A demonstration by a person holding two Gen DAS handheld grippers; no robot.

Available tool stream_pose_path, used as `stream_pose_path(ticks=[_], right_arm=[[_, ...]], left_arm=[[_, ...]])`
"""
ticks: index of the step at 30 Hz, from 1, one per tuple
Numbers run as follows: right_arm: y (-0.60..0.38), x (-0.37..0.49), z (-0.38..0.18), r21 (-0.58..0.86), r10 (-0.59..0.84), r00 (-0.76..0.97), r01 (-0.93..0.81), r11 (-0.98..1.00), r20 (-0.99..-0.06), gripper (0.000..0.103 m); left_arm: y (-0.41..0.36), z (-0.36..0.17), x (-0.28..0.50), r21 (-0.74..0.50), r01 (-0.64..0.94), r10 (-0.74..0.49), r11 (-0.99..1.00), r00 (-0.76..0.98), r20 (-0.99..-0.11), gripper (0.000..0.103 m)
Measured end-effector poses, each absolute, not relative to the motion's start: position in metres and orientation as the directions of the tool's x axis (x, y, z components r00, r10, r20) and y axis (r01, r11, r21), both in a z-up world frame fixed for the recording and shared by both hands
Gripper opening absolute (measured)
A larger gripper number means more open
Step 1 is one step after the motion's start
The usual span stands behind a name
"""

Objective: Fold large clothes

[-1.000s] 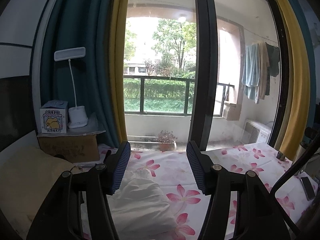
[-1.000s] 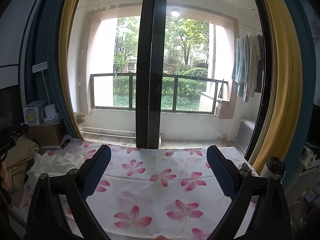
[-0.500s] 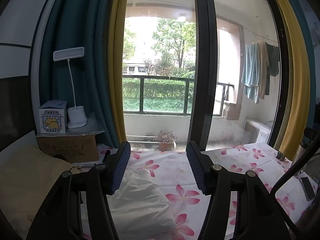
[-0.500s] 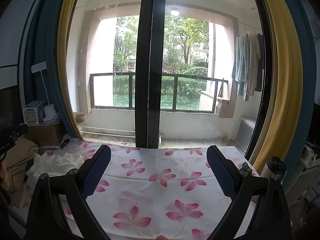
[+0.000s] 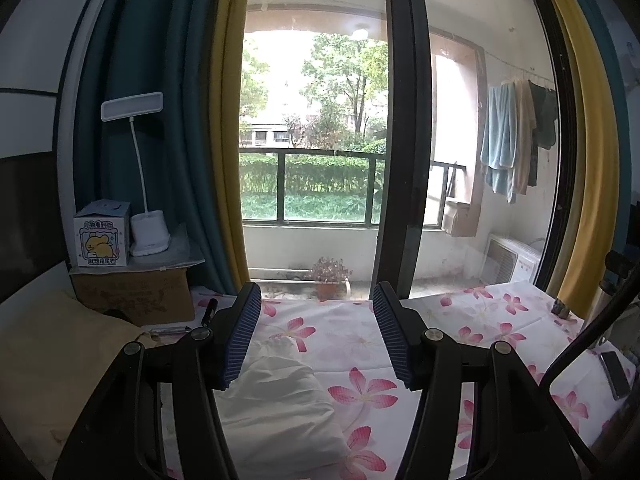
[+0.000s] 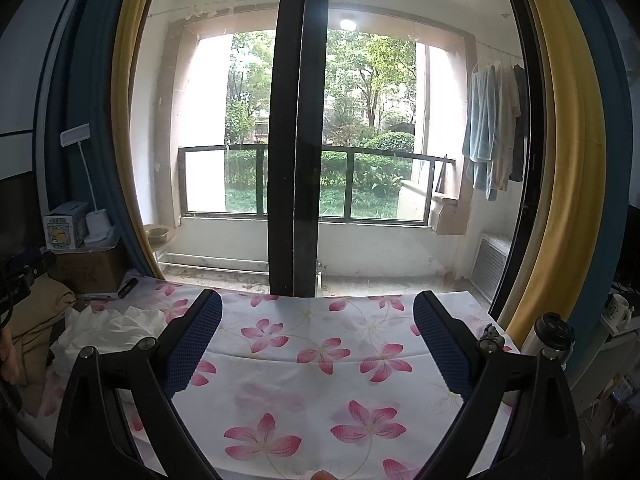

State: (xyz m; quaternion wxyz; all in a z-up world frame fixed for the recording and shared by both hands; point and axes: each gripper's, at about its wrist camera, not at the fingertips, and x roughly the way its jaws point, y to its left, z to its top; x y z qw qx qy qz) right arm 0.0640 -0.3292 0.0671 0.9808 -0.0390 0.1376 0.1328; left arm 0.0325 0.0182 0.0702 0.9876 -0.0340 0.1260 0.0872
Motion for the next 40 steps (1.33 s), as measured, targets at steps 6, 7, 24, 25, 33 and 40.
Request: stream_pose_path(ticks=[6, 7, 24, 25, 33, 40], right_arm=[[-0.330, 0.065, 0.067, -0.038, 0.248, 0.927, -0.269, 0.962, -0.281, 0.096], [-0.330, 0.065, 0.067, -0.038, 0.249, 0.927, -0.270, 0.962, -0.282, 0.096], [-0.331, 0.067, 0.065, -0.035, 0.245, 0.926, -0.266, 0.963, -0.287, 0.096], [-0.331, 0.067, 0.065, -0.035, 0.245, 0.926, -0.266, 0.963, -0.287, 0.096], [-0.330, 0.069, 0.065, -0.037, 0.245, 0.925, -0.267, 0.963, -0.291, 0.096], [-0.327, 0.075, 0.064, -0.038, 0.244, 0.922, -0.268, 0.963, -0.300, 0.096]], left_arm=[[0.019, 0.070, 0.033, -0.043, -0.183, 0.166, 0.982, 0.951, -0.259, 0.061], [0.018, 0.070, 0.034, -0.042, -0.183, 0.166, 0.982, 0.951, -0.259, 0.061], [0.019, 0.069, 0.036, -0.037, -0.190, 0.174, 0.981, 0.948, -0.266, 0.061], [0.020, 0.069, 0.036, -0.037, -0.191, 0.175, 0.981, 0.948, -0.266, 0.061], [0.021, 0.066, 0.039, -0.033, -0.193, 0.177, 0.981, 0.946, -0.273, 0.061], [0.024, 0.064, 0.043, -0.032, -0.191, 0.174, 0.981, 0.943, -0.284, 0.061]])
